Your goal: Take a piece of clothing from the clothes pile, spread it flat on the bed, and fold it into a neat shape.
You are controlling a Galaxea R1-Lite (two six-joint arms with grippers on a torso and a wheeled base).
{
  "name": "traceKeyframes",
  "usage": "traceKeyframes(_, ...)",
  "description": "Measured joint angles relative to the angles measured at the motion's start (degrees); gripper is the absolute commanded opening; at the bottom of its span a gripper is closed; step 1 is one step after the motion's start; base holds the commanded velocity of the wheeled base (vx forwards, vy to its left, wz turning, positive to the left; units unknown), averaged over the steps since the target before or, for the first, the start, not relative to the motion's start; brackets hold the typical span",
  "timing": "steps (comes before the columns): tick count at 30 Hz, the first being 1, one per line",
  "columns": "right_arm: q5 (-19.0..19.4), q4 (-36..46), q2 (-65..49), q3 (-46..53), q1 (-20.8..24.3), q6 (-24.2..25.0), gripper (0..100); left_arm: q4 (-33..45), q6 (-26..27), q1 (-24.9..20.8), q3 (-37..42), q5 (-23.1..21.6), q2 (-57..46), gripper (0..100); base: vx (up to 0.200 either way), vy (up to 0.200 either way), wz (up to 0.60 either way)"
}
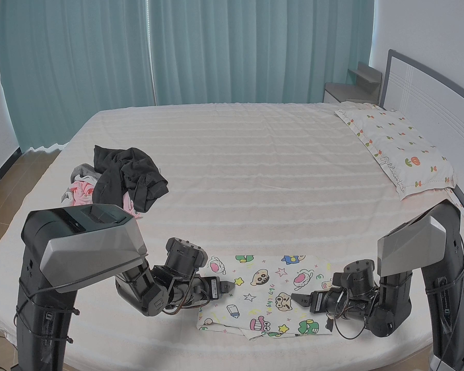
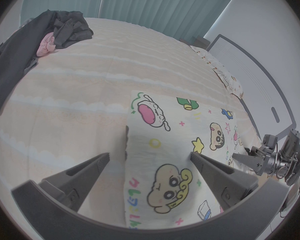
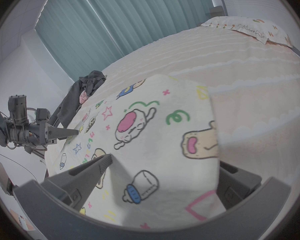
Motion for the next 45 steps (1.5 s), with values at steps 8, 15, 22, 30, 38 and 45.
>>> traceKeyframes(8, -0.13, -0.29, 0.88, -0.52, 0.51, 0.04, 0, -0.13, -0.15, -1.54, -1.06, -0.18, 0.83, 0, 0.0, 0.0, 0.0)
traceKeyframes(15, 0.18, -2.32, 1.27, -0.33, 0.55, 0.13, 0, -0.2, -0.41, -2.28, -0.98, 0.11, 0.94, 0, 0.0, 0.0, 0.0)
traceKeyframes(22, 0.35, -2.49, 1.32, -0.11, 0.55, 0.22, 0, -0.3, -0.56, -2.41, 0.24, 0.38, 0.16, 0, 0.0, 0.0, 0.0)
traceKeyframes(30, 0.38, -2.57, 1.1, -0.04, 0.55, 0.24, 0, -0.13, -2.41, -2.52, 2.65, 0.6, -3.1, 0, 0.0, 0.0, 0.0)
traceKeyframes(38, 0.35, -2.57, 1.01, -0.04, 0.51, 0.24, 0, 0.22, -2.57, -2.78, 3.61, 0.93, -4.67, 0, 0.0, 0.0, 0.0)
traceKeyframes(45, 0.22, -3.17, 0.85, -0.02, 0.62, 0.26, 0, 0.18, -2.58, -2.86, 4.07, 0.96, -5.11, 0, 0.0, 0.171, 0.0)
